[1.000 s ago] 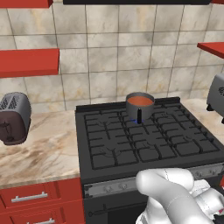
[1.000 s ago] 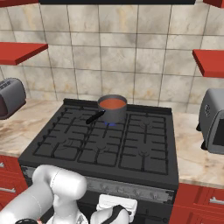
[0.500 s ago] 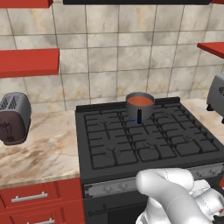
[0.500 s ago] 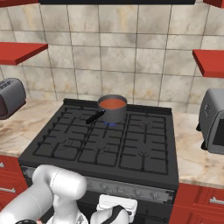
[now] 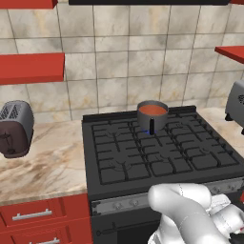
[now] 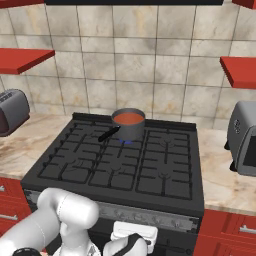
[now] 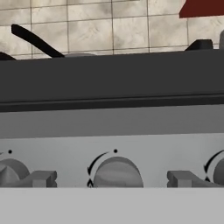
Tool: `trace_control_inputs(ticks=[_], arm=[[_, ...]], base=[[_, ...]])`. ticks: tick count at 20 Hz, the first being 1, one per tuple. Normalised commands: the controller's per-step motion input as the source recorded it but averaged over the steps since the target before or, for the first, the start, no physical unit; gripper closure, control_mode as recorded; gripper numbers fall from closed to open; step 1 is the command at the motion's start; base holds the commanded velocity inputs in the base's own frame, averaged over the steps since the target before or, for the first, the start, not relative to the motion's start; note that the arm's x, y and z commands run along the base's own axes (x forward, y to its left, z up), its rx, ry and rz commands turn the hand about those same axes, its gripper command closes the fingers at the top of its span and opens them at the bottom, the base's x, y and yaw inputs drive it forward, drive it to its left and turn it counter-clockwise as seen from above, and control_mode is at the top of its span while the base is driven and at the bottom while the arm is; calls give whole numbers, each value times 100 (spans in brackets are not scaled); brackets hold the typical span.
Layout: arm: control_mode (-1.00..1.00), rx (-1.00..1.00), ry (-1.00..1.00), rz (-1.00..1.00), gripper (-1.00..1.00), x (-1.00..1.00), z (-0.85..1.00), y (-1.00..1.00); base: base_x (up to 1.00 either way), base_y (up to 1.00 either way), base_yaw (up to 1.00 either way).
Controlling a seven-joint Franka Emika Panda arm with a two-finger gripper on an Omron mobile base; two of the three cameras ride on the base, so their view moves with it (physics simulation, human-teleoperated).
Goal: Wait until the marinara sauce is simmered to a deep red color and then turn off the stove.
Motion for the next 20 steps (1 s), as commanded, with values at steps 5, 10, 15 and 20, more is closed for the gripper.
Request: trace_control_inputs(ticks=[5,10,15,20], arm=[[-100,0,0,0,-100,2,0,0],[-100,0,3,0,-100,7,0,0],[-100,0,2,0,-100,5,0,0],[-100,0,2,0,-100,2,-2,0]], base=[[0,0,0],[0,0,0],[0,0,0],[0,0,0]])
